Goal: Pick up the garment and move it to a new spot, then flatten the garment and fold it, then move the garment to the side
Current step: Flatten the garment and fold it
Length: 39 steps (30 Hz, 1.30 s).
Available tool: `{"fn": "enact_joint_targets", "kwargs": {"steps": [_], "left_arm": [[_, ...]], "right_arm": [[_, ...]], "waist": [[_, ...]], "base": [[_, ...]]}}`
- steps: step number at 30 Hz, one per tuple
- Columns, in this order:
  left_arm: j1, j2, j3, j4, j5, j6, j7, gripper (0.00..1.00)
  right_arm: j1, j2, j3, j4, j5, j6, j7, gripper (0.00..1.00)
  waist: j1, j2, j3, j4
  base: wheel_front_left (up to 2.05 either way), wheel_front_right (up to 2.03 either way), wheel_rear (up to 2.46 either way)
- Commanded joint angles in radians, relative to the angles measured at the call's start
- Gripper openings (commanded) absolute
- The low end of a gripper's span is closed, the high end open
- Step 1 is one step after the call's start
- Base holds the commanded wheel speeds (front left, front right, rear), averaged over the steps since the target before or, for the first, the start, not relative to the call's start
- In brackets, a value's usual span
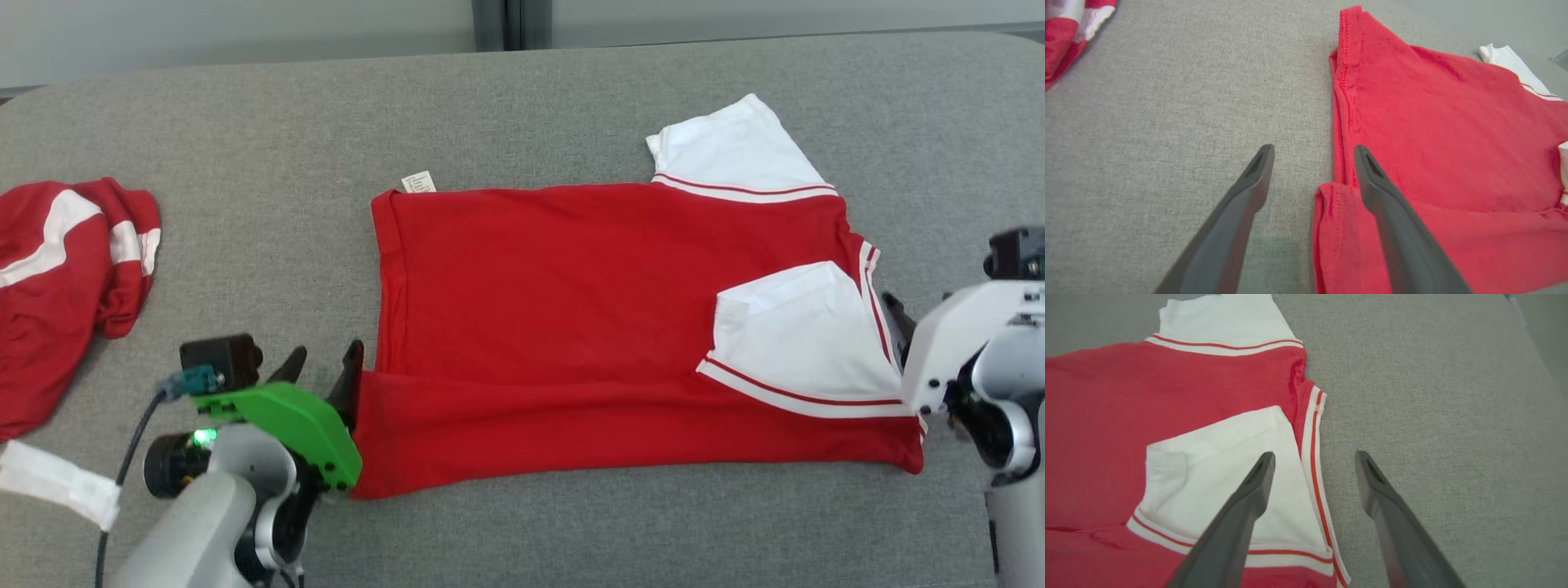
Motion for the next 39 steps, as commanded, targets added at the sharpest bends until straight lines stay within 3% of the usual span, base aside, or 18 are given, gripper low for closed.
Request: {"fn": "enact_joint_targets", "kwargs": {"steps": [1, 8, 14, 20, 36, 38, 39], "left_arm": [[-0.047, 0.006, 0.005, 0.006, 0.004, 0.003, 0.025, 1.00], [-0.310, -0.010, 0.001, 0.108, -0.018, -0.030, 0.189, 1.00], [-0.476, -0.034, -0.036, 0.204, 0.015, -0.060, 0.257, 1.00], [-0.557, -0.075, -0.061, 0.280, 0.029, -0.087, 0.250, 1.00], [-0.682, -0.113, -0.118, 0.427, 0.076, -0.156, 0.241, 1.00], [-0.687, -0.120, -0.127, 0.443, 0.076, -0.154, 0.260, 0.38], [-0.691, -0.123, -0.131, 0.449, 0.079, -0.152, 0.267, 0.00]], "right_arm": [[-0.053, -0.026, 0.019, -0.001, 0.003, 0.000, 0.028, 1.00], [-0.339, -0.109, 0.153, 0.066, 0.042, -0.001, 0.138, 1.00], [-0.510, -0.133, 0.250, 0.144, 0.051, -0.001, 0.133, 1.00], [-0.594, -0.137, 0.293, 0.215, 0.067, -0.001, 0.103, 1.00], [-0.709, -0.171, 0.339, 0.315, 0.074, -0.001, 0.093, 1.00], [-0.726, -0.177, 0.346, 0.331, 0.068, -0.001, 0.098, 1.00], [-0.737, -0.178, 0.350, 0.341, 0.065, -0.001, 0.101, 1.00]], "waist": [[0.0000, 0.0000, 0.024, 0.002], [0.0000, 0.0000, 0.126, 0.005], [0.0000, 0.0000, 0.191, 0.014], [0.0000, 0.0000, 0.219, 0.016], [0.0000, 0.0000, 0.313, 0.001], [0.0000, 0.0000, 0.323, 0.006], [0.0000, 0.0000, 0.329, 0.009]], "base": [[0.00, 0.00, 0.00], [0.00, 0.00, 0.00], [0.00, 0.00, 0.00], [0.00, 0.00, 0.00], [0.00, 0.00, 0.00], [0.00, 0.00, 0.00], [0.00, 0.00, 0.00]]}}
